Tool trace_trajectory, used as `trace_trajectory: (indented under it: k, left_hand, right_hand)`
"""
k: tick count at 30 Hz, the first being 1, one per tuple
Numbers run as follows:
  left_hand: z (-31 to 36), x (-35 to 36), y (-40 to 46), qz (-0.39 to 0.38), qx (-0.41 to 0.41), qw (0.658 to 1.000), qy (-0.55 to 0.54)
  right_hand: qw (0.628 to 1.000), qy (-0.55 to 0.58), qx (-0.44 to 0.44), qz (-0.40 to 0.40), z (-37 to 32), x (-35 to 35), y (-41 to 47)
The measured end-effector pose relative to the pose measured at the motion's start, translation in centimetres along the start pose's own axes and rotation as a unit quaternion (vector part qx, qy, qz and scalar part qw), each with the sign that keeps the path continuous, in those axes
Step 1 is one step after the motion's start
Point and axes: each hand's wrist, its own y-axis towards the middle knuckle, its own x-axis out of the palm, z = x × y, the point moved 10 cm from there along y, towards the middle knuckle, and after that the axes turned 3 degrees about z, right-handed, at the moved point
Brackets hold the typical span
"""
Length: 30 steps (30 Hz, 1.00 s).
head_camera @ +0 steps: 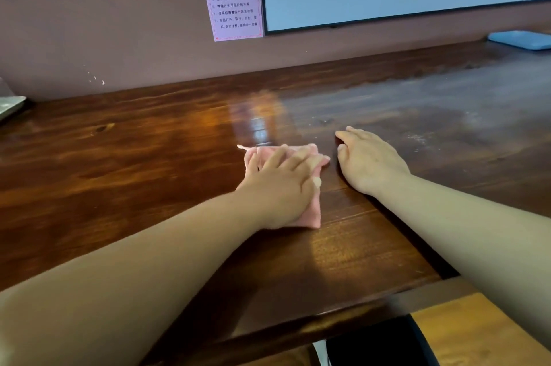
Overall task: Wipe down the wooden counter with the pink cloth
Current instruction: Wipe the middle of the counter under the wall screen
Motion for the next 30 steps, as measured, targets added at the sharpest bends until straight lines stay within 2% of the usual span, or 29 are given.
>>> trace_trajectory:
  k: [2, 7, 12, 17, 19, 23, 28, 30]
  left_hand:
    - [0.0, 0.0, -0.5, 0.005, 0.011, 1.0, 0.001]
    - [-0.6, -1.2, 1.8, -0.007, -0.091, 0.996, -0.002]
    - [2.4, 0.2, -3.5, 0.025, 0.028, 0.999, 0.018]
    - [0.6, -1.0, -0.2, -0.011, -0.093, 0.995, 0.016]
    - [1.2, -0.8, -0.4, -0.014, -0.082, 0.996, 0.021]
    - [4.0, 0.6, -5.0, 0.028, 0.036, 0.997, 0.059]
    - [2.5, -0.4, -1.6, -0.005, -0.069, 0.997, 0.037]
    - [3.1, -0.6, -1.9, 0.0, -0.054, 0.998, 0.039]
  right_hand:
    - [1.0, -0.002, 0.001, -0.001, 0.0, 0.0, 0.0]
    - [1.0, -0.002, 0.003, -0.003, 0.0, -0.2, -0.2]
    - [1.0, -0.006, 0.0, -0.008, 0.0, 0.0, 0.0]
    - [1.0, -0.008, 0.009, -0.008, -0.1, -0.3, -0.1]
    - [1.0, -0.008, 0.009, -0.006, 0.0, -0.3, -0.2]
    - [1.0, -0.004, 0.005, -0.005, 0.1, -0.1, -0.2]
    - [1.0, 0.002, 0.015, -0.011, 0.0, -0.3, -0.1]
    - [1.0, 0.016, 0.018, -0.005, 0.2, -0.4, -0.1]
